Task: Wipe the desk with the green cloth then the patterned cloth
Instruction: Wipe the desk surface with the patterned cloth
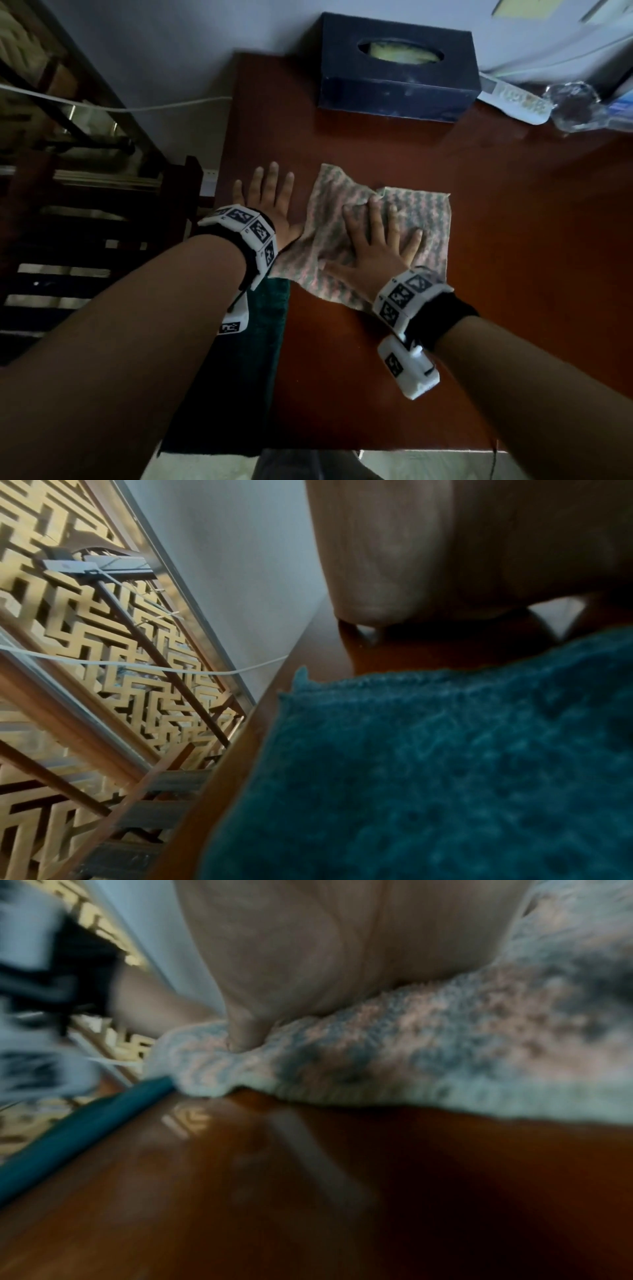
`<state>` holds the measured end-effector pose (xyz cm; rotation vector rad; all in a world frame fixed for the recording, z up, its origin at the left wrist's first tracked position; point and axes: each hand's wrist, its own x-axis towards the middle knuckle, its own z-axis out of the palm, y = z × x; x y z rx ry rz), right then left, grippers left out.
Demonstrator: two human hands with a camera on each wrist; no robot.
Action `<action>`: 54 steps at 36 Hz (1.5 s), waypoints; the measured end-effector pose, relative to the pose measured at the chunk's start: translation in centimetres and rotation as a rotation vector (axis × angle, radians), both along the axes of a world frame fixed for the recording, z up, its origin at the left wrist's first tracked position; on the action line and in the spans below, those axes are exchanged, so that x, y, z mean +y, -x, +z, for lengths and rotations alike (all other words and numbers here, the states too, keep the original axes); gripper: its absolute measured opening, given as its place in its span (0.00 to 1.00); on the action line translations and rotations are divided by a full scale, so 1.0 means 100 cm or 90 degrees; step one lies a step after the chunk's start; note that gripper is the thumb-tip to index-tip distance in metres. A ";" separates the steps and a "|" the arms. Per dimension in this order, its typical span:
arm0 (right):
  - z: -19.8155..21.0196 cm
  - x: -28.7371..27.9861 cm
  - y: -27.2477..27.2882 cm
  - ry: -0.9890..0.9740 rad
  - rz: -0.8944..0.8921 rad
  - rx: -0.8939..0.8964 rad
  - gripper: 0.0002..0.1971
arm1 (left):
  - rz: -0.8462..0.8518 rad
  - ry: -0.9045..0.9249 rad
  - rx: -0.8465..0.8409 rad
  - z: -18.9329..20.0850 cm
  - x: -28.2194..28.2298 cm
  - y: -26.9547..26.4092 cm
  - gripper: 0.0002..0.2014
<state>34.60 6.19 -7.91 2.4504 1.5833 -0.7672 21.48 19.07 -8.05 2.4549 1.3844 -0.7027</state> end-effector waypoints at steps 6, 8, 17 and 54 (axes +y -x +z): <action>0.003 -0.052 0.030 -0.007 0.029 0.002 0.48 | -0.004 -0.049 -0.071 -0.002 -0.009 0.006 0.41; 0.002 -0.068 0.039 -0.015 0.036 0.006 0.49 | 0.001 -0.055 -0.046 0.001 -0.010 0.004 0.43; -0.001 -0.136 0.081 -0.053 0.037 0.035 0.52 | -0.006 -0.134 -0.019 0.017 -0.041 -0.008 0.37; 0.003 -0.219 0.012 0.033 -0.142 0.000 0.47 | -0.034 -0.003 -0.030 0.001 -0.090 -0.031 0.35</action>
